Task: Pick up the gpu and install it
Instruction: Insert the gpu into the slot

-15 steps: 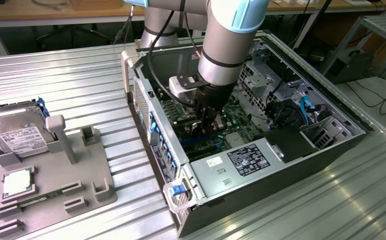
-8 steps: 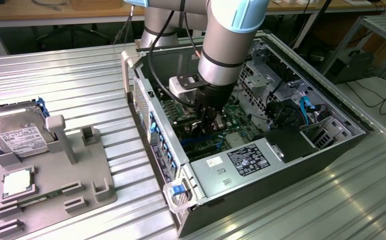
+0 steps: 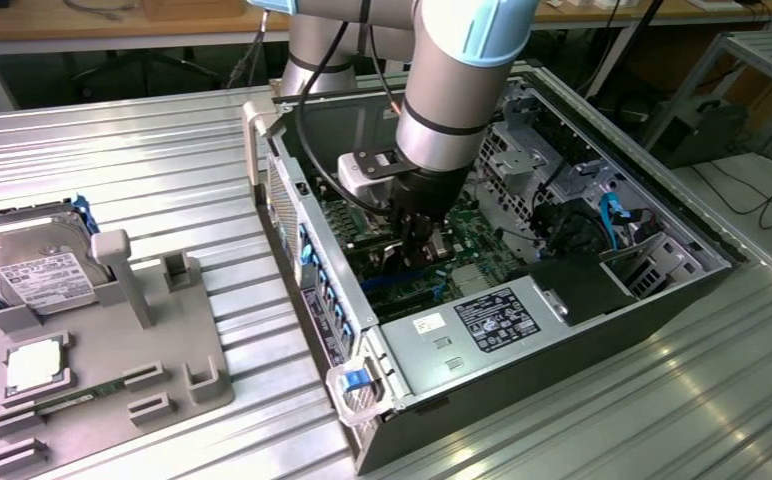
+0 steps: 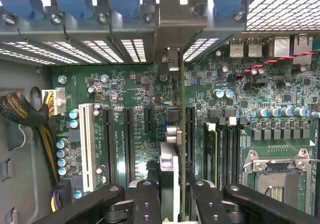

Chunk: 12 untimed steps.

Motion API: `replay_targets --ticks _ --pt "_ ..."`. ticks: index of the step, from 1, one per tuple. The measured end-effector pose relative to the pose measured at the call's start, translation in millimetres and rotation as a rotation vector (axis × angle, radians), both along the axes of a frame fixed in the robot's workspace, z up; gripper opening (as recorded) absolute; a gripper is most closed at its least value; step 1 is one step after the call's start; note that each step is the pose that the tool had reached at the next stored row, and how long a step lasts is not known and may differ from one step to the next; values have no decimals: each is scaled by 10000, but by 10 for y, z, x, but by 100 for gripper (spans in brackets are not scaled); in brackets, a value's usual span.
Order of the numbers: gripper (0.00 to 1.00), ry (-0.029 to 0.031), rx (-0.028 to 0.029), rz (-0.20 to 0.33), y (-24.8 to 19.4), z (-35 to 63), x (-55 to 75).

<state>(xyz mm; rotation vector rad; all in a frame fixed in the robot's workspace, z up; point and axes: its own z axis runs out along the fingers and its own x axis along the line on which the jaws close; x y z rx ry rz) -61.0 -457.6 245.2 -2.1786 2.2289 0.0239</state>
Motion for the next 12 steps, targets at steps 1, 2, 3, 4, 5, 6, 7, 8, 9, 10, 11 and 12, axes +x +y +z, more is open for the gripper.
replay_targets --ticks 1,2,3,4,5,6,7,8,9,10,11,12 --pt "28 0 0 0 0 -2 0" --pt "28 -1 2 0 0 -6 0" --pt "28 -1 1 0 0 -10 0" --pt "28 0 0 -1 0 -11 0" --pt "28 -1 1 -1 0 -15 0" --pt "28 -1 1 0 0 -19 0" --pt "28 0 1 0 0 -23 0" --pt "28 -1 1 0 0 -27 0" --pt "28 -1 1 -1 1 -32 0" --pt "28 0 1 -1 0 -37 0" --pt "28 0 0 0 0 -44 0" --pt "28 1 -2 0 0 -45 0"
